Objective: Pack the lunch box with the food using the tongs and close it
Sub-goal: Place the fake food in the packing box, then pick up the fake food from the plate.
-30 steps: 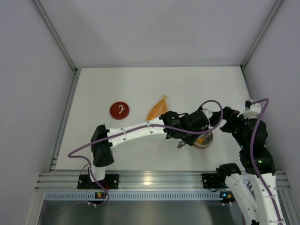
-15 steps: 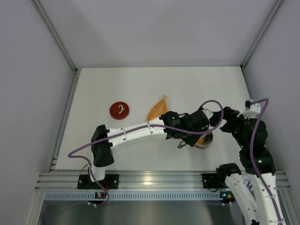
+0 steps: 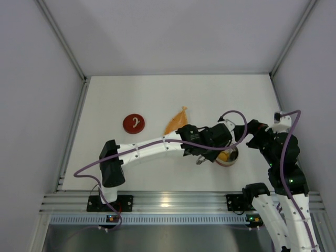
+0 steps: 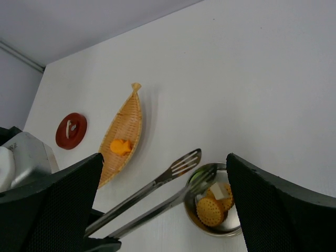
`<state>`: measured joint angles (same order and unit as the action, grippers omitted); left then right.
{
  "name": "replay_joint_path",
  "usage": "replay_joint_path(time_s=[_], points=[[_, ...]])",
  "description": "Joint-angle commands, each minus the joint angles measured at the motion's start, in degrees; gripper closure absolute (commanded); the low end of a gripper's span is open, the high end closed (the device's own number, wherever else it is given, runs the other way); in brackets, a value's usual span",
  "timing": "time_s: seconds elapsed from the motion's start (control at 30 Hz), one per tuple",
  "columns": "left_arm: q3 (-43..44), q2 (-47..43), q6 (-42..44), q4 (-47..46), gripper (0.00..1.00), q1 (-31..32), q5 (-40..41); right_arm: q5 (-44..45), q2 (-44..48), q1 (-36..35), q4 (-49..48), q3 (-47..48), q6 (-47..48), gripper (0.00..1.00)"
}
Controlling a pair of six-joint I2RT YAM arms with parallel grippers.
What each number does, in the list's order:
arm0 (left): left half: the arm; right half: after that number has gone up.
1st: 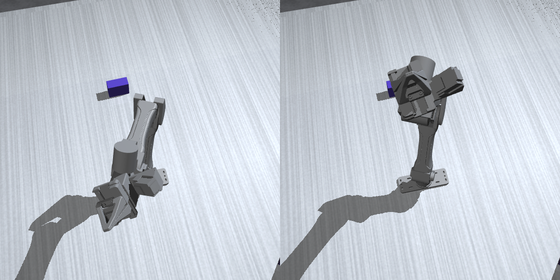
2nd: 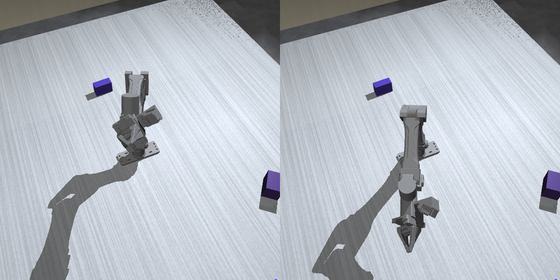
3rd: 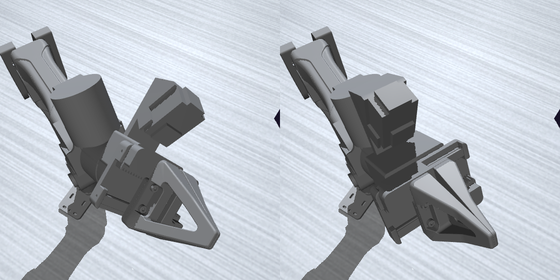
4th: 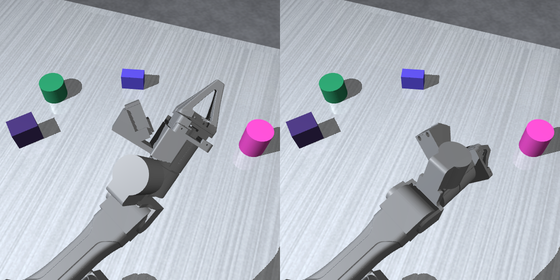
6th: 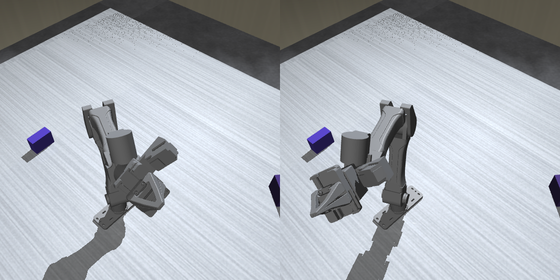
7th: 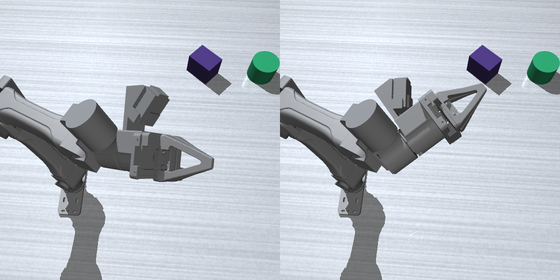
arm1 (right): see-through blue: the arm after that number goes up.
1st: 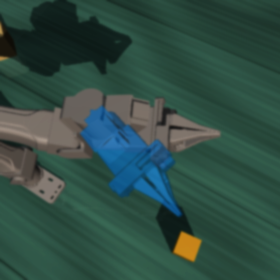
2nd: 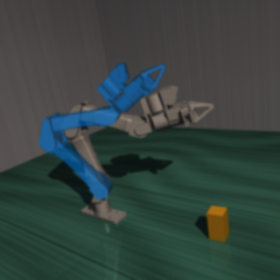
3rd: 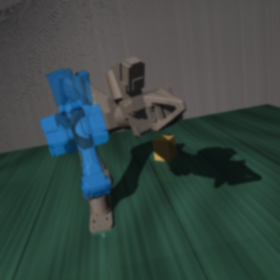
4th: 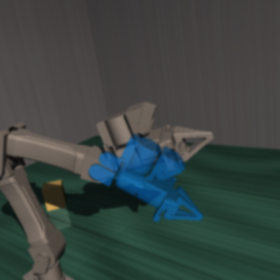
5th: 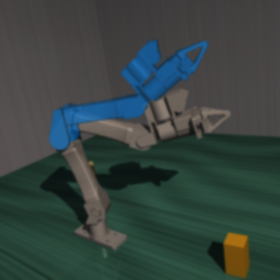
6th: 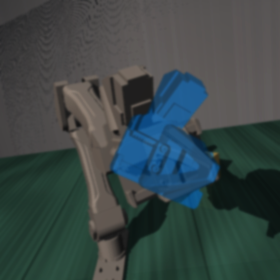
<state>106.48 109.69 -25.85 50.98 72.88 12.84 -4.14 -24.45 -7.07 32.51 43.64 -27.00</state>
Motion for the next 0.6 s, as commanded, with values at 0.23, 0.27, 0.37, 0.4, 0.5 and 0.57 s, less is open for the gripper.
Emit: replay_joint_path(time_s=[0.23,0.27,0.37,0.4,0.5,0.57], points=[[-18.22,-21.86,-2.37,1.66,0.53,-10.91,7.38,-0.69,0.19,0.65,-0.25,2.24,0.90,0.00],[-19.10,-22.84,-1.85,2.88,0.53,-11.79,7.63,-1.21,0.10,0.65,-0.52,2.07,0.47,0.00],[-21.92,-25.84,-0.96,4.30,0.52,-14.43,7.90,-2.53,-0.07,0.65,-1.92,1.19,-0.33,0.01],[-22.97,-26.28,-0.61,4.39,0.52,-15.65,7.64,-2.71,-0.34,0.65,-2.27,1.01,-0.42,0.01],[-24.90,-27.42,0.70,4.74,0.51,-17.85,6.76,-2.98,-0.86,0.65,-2.45,0.75,-0.33,0.00],[-25.61,-27.34,2.37,4.74,0.51,-19.78,5.53,-2.80,-0.95,0.65,-2.10,0.75,-0.16,0.01]])
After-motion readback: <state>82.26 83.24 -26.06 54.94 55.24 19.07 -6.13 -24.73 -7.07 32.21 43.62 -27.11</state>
